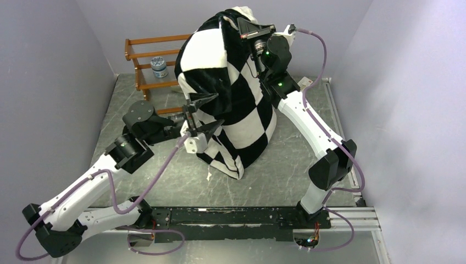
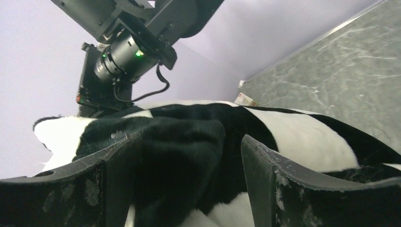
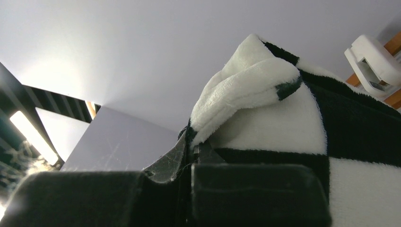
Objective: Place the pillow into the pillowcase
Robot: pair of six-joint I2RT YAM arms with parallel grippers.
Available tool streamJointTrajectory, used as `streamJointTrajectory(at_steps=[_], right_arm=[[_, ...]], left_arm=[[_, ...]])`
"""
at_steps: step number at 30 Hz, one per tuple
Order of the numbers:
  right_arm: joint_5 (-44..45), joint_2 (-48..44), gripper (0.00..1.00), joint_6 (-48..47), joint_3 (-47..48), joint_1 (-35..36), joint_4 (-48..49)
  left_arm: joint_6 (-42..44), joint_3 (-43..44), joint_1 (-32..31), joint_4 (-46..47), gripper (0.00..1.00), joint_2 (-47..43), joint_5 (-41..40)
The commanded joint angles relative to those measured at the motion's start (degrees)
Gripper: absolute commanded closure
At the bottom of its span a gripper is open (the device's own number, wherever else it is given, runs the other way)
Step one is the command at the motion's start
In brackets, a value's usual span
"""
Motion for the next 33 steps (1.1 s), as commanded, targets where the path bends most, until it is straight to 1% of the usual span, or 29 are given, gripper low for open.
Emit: streamJointTrajectory(at_steps=[1, 3, 4, 5, 7, 8, 9, 10, 11, 13, 15, 17, 18, 19, 21, 23, 24, 25, 26, 27, 28, 29, 31, 32, 33], right_arm=[[1.76, -1.33, 1.0, -1.89, -0.32, 0.13, 1.05], [1.05, -2.1, 1.0, -3.11, -1.14, 0.17, 1.75], [0.6, -2.64, 1.0, -4.18, -1.66, 0.1, 2.58], [0.15, -3.53, 1.0, -5.67, -2.28, 0.12, 3.71], [0.09, -6.21, 1.0, -10.01, -3.45, -0.27, 6.27], [0.12, -8.04, 1.0, -12.45, -4.17, -0.58, 8.46], [0.24, -9.82, 1.0, -15.02, -4.57, -1.02, 10.43], [0.63, -11.38, 1.0, -17.3, -3.76, -1.39, 11.56], [1.07, -12.51, 1.0, -20.02, -1.69, -1.86, 11.41], [1.31, -13.99, 1.0, -24.89, 3.26, -2.54, 10.58], [1.27, -15.28, 1.0, -27.8, 6.18, -3.74, 10.11], [3.39, -17.98, 1.0, -28.24, 5.02, -5.42, 8.76], [4.88, -19.66, 1.0, -28.16, 2.95, -6.14, 8.75], [6.31, -21.39, 1.0, -27.52, 0.42, -6.84, 9.21], [8.9, -24.3, 1.0, -24.72, -3.75, -9.41, 9.11], [11.23, -26.14, 1.0, -20.82, -6.02, -12.82, 8.21], [12.0, -26.33, 1.0, -19.49, -6.0, -15.15, 7.85], [12.48, -26.02, 1.0, -17.93, -5.17, -16.81, 6.56], [12.49, -25.35, 1.0, -16.15, -3.5, -18.23, 4.69], [10.84, -24.58, 1.0, -14.45, -1.29, -19.24, 3.72], [8.59, -23.63, 1.0, -13.53, 0.52, -19.58, 3.52], [5.1, -22.5, 1.0, -12.92, 2.62, -19.58, 3.55], [-4.31, -19.12, 1.0, -10.17, 7.29, -19.23, 2.66], [-8.3, -17.52, 1.0, -9.24, 9.23, -18.14, 2.52], [-10.2, -16.58, 1.0, -8.64, 10.34, -17.0, 1.9]], left_arm=[[5.23, -0.49, -4.61, 10.03, 0.21, 2.19, -13.48], [6.63, -0.87, -5.72, 13.4, 0.24, 3.51, -17.82], [7.37, -0.65, -6.04, 14.41, 0.29, 4.52, -19.73], [7.68, 0.0, -6.32, 15.58, 0.39, 5.27, -22.08], [3.56, 2.25, -6.52, 21.74, 0.88, 6.36, -29.51], [-0.07, 3.69, -6.52, 27.24, 0.94, 6.73, -33.64], [-5.77, 6.09, -6.52, 32.4, 0.95, 7.3, -38.67], [-10.76, 11.07, -6.5, 34.56, 0.95, 8.33, -43.67], [-14.29, 17.59, -6.51, 33.12, 0.95, 10.1, -47.99], [-17.88, 31.0, -6.5, 25.65, 0.95, 14.51, -53.64], [-20.01, 41.48, -6.48, 21.29, 0.95, 18.98, -57.8], [-26.58, 49.85, -6.52, 14.13, 0.95, 21.91, -60.02], [-29.98, 51.97, -6.5, 12.17, 0.95, 22.09, -60.47], [-33.45, 52.48, -6.5, 11.25, 0.95, 21.41, -60.11], [-41.43, 52.89, -6.51, 8.21, 0.95, 20.15, -54.16], [-51.36, 53.9, -6.48, 5.52, 0.95, 21.51, -41.23], [-56.08, 58.16, -6.52, 1.93, 0.95, 23.81, -36.39], [-59.38, 62.57, -6.46, -3.48, 0.95, 26.11, -34.87], [-59.96, 66.05, -6.48, -7.53, 0.95, 27.78, -35.57], [-58.08, 67.25, -6.47, -9.45, 0.95, 28.0, -39.34], [-55.34, 66.38, -6.51, -9.02, 0.95, 27.18, -45.48], [-50.21, 64.3, -6.52, -6.54, 0.95, 25.82, -52.81], [-39.74, 62.13, -6.42, 1.74, 0.95, 24.59, -64.4], [-37.05, 63.75, -6.48, 2.32, 0.95, 25.36, -67.27], [-35.99, 66.99, -6.51, 0.92, 0.95, 26.93, -68.3]])
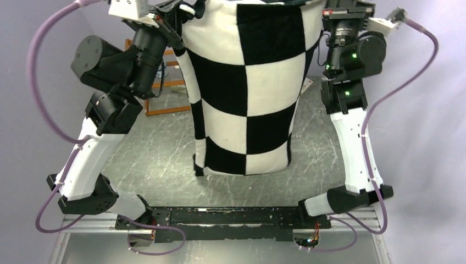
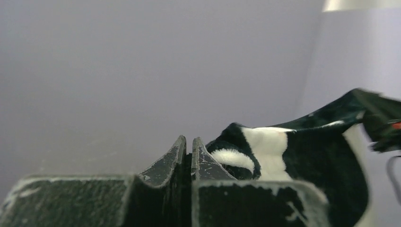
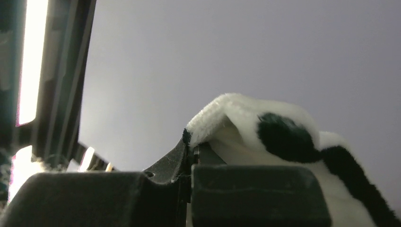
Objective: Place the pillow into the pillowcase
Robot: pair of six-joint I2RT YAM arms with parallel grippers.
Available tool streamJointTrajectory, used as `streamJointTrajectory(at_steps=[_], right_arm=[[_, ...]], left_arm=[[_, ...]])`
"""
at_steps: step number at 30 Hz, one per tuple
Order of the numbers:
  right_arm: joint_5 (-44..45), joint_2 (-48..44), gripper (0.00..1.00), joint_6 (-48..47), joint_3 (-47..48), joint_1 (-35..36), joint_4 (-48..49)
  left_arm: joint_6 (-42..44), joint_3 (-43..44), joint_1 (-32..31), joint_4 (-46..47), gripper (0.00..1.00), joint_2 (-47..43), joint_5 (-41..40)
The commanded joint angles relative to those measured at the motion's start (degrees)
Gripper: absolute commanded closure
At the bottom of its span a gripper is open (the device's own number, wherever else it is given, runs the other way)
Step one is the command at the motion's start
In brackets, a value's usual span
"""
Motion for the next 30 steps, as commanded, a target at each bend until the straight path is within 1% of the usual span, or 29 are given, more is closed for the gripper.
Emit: streamJointTrajectory(at_steps=[1, 2, 3, 4, 5, 6, 8, 10, 11, 13, 14, 16, 17, 18, 20, 21, 23, 25, 27, 28, 29, 30], right_arm=[[-11.46, 3.12, 1.0, 6.11, 7.28, 2.24, 2.02], [-10.83, 2.83, 1.0, 5.72, 6.32, 2.63, 2.79], [-9.06, 2.62, 1.0, 5.3, 5.3, 2.72, 3.28], [-6.93, 2.72, 1.0, 6.11, 5.21, 2.53, 2.04], [-5.58, 3.21, 1.0, 7.4, 5.98, 1.76, -0.56], [-6.14, 4.19, 1.0, 8.39, 7.27, 0.22, -2.44], [-11.38, 7.14, 1.0, 8.78, 10.31, 0.07, -2.43], [-20.31, 12.24, 1.0, 9.79, 15.54, 1.72, -1.49], [-25.26, 15.46, 1.0, 9.38, 19.38, 3.27, -1.75], [-30.52, 21.48, 1.0, 6.64, 27.42, 7.42, -3.79], [-32.23, 24.21, 1.0, 5.62, 31.07, 9.3, -4.4], [-35.31, 28.74, 1.0, 5.29, 36.01, 12.11, -2.95], [-36.47, 30.47, 1.0, 6.31, 37.39, 12.99, -1.61], [-37.66, 32.09, 1.0, 7.73, 39.03, 13.49, -0.62], [-39.89, 33.92, 1.0, 10.35, 39.19, 13.79, 2.08], [-40.6, 33.71, 1.0, 11.07, 37.89, 13.83, 3.41], [-41.46, 32.04, 1.0, 10.77, 33.89, 13.34, 5.05], [-42.68, 29.87, 1.0, 8.56, 29.85, 11.11, 4.14], [-45.99, 27.31, 1.0, 6.88, 23.51, 7.03, 2.73], [-48.66, 25.91, 1.0, 5.94, 18.99, 4.49, 3.42], [-51.44, 24.2, 1.0, 4.74, 13.02, 2.11, 5.0], [-53.39, 22.52, 1.0, 2.7, 6.8, -0.1, 7.83]], left_arm=[[8.91, 8.84, 0.32, 2.53, 0.95, 1.64, -14.93], [5.97, 11.61, 0.33, -1.02, 0.95, 2.71, -12.09], [2.86, 12.51, 0.36, -3.29, 0.95, 2.9, -8.72], [0.66, 11.16, 0.35, -3.5, 0.95, 2.03, -5.4], [-0.15, 8.5, 0.34, -2.61, 0.95, 0.41, -4.49], [0.48, 6.63, 0.37, -1.76, 0.95, -1.31, -6.76], [6.17, 3.72, 0.37, 2.18, 0.95, -3.01, -14.76], [13.25, 1.56, 0.33, 7.24, 0.95, -3.55, -19.27], [15.82, 3.66, 0.4, 7.58, 0.95, -2.67, -20.68], [20.04, 10.74, 0.34, 6.42, 0.95, -0.12, -24.09], [22.58, 12.82, 0.32, 7.31, 0.95, 0.38, -25.42], [27.57, 12.35, 0.27, 14.95, 0.95, -1.15, -26.37], [28.61, 12.31, 0.17, 17.41, 0.95, -2.19, -25.62], [28.57, 13.41, 0.07, 17.85, 0.95, -2.78, -24.06], [25.56, 15.58, 0.04, 14.6, 0.95, -3.59, -19.91], [23.66, 14.68, -0.02, 13.23, 0.95, -4.59, -17.08], [18.6, 10.19, 0.03, 10.64, 0.95, -7.26, -8.18], [11.48, 5.85, -0.01, 7.63, 0.95, -9.02, 1.83], [2.71, 2.55, -0.03, 3.57, 0.95, -9.17, 13.51], [-1.51, -0.54, -0.03, 2.84, 0.95, -9.09, 19.19], [-7.06, -4.48, 0.03, 3.56, 0.95, -9.4, 25.51], [-12.51, -12.46, 0.0, 5.96, 0.95, -9.86, 31.43]])
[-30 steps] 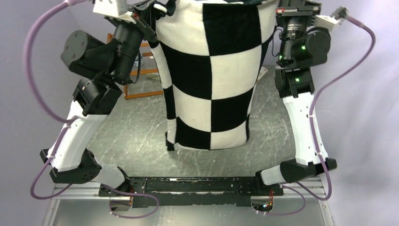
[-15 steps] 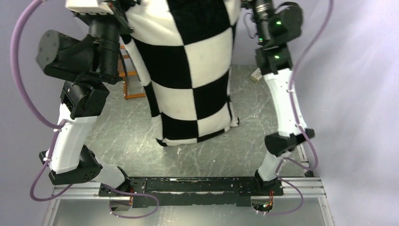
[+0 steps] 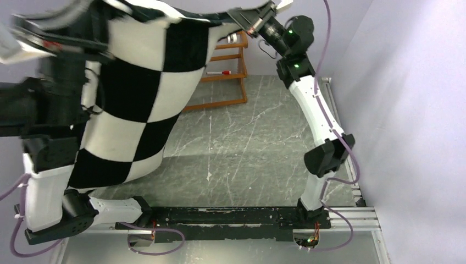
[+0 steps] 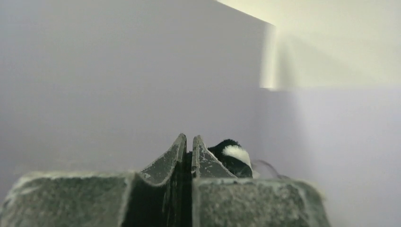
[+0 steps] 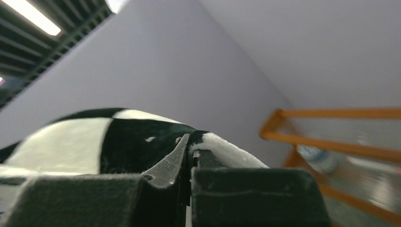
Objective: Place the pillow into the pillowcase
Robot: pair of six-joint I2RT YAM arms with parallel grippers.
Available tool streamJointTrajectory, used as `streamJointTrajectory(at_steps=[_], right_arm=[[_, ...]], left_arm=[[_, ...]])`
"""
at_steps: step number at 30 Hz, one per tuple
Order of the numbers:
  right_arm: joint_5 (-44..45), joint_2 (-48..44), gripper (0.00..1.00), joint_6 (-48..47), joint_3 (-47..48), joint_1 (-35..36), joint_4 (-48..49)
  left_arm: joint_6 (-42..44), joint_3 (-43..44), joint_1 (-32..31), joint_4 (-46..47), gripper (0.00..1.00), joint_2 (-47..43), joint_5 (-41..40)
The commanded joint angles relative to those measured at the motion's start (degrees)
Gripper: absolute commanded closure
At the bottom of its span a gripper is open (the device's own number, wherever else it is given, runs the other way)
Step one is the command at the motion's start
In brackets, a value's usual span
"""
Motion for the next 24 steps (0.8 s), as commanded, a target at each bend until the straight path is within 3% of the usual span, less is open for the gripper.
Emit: streamJointTrajectory(at_steps=[1, 4, 7, 8, 10, 12, 14, 16, 19, 24], right_arm=[[-8.34, -9.01, 1.0, -7.39, -19.78, -11.31, 10.37], [-9.09, -10.9, 1.0, -18.41, -33.75, -16.47, 7.93], [-3.79, -11.29, 0.99, -30.29, -45.37, -20.9, 2.94], [-2.24, -11.26, 0.93, -32.48, -48.61, -22.29, 3.06], [0.05, -10.23, 0.76, -34.95, -53.07, -25.85, 3.05], [4.57, -8.24, 0.56, -35.13, -51.48, -28.61, -3.76], [8.1, -6.48, 0.41, -35.21, -46.38, -30.71, -14.17], [12.76, -5.5, 0.35, -34.87, -41.3, -31.15, -23.27], [16.68, -4.66, 0.31, -32.63, -34.9, -31.16, -34.78], [13.76, -8.9, 0.29, -28.05, -36.69, -31.03, -39.49]], left_arm=[[-26.13, -21.53, -0.12, 7.04, 0.95, 0.6, 35.87], [-37.8, -42.16, -2.11, 20.05, 0.95, 1.15, 39.96], [-36.65, -54.84, -6.87, 25.81, 0.95, 5.43, 37.34], [-35.8, -57.08, -8.1, 26.25, 0.95, 7.13, 36.8], [-39.09, -59.94, -9.12, 28.54, 0.7, 10.25, 40.39], [-43.68, -60.29, -9.6, 29.94, 0.31, 12.04, 44.85], [-45.21, -59.66, -9.82, 29.85, 0.18, 11.61, 45.45], [-43.84, -58.07, -9.84, 26.49, 0.15, 10.35, 44.06], [-37.39, -51.19, -9.88, 11.35, 0.14, 9.56, 35.66], [-31.63, -44.75, -9.79, -9.72, 0.21, 10.99, 14.11]])
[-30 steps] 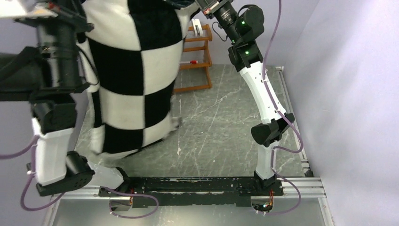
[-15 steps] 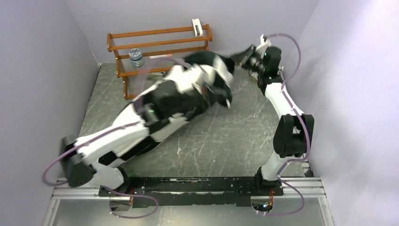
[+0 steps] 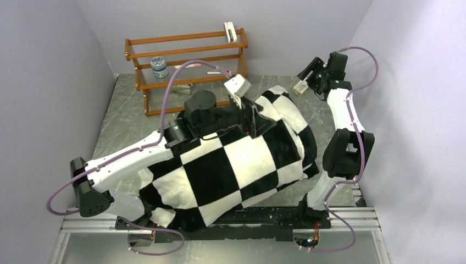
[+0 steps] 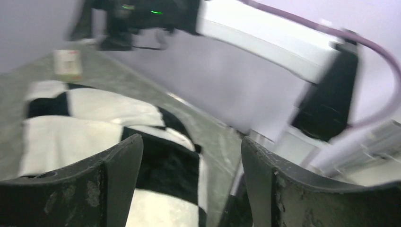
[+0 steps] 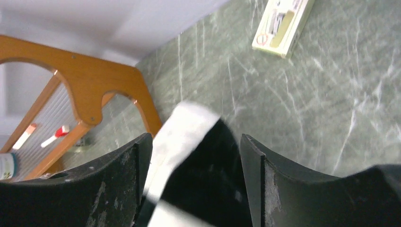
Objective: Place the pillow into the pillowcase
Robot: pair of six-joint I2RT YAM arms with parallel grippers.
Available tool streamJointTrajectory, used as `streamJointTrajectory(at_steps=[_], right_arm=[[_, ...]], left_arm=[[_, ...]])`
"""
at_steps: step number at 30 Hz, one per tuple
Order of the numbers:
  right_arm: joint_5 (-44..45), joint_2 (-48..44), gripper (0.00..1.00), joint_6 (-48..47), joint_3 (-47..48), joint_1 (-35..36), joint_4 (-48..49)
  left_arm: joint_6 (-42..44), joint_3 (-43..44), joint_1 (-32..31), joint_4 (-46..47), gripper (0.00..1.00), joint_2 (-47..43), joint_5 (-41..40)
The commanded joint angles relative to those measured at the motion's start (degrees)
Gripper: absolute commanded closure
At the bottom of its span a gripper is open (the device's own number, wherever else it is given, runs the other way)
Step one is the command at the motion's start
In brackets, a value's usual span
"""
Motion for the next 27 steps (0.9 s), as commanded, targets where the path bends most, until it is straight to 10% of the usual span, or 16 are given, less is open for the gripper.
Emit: streamJointTrajectory(at_steps=[1, 13, 15, 18, 27], right_arm=[[-2.22, -5.5, 0.29, 3.2, -3.94, 0.41, -8.93], [-14.72, -20.09, 0.3, -7.7, -15.59, 3.78, -12.49], [-14.44, -22.2, 0.32, -8.93, -18.6, 4.81, -12.78], [-14.79, -24.63, 0.35, -10.09, -22.03, 5.54, -13.91], [-11.69, -31.97, 0.42, -7.05, -26.1, 15.97, -13.49]], left_arm=[[4.9, 3.95, 0.33, -23.42, 0.22, 1.28, -23.35], [-6.21, -18.21, 2.72, -40.48, 0.13, -7.63, -39.5], [-5.45, -23.78, 3.17, -35.13, 0.27, -7.16, -36.96], [-0.8, -25.79, 4.44, -27.7, 0.9, -5.01, -37.0], [27.58, -10.57, 23.32, -8.85, 0.95, -4.93, -32.95]])
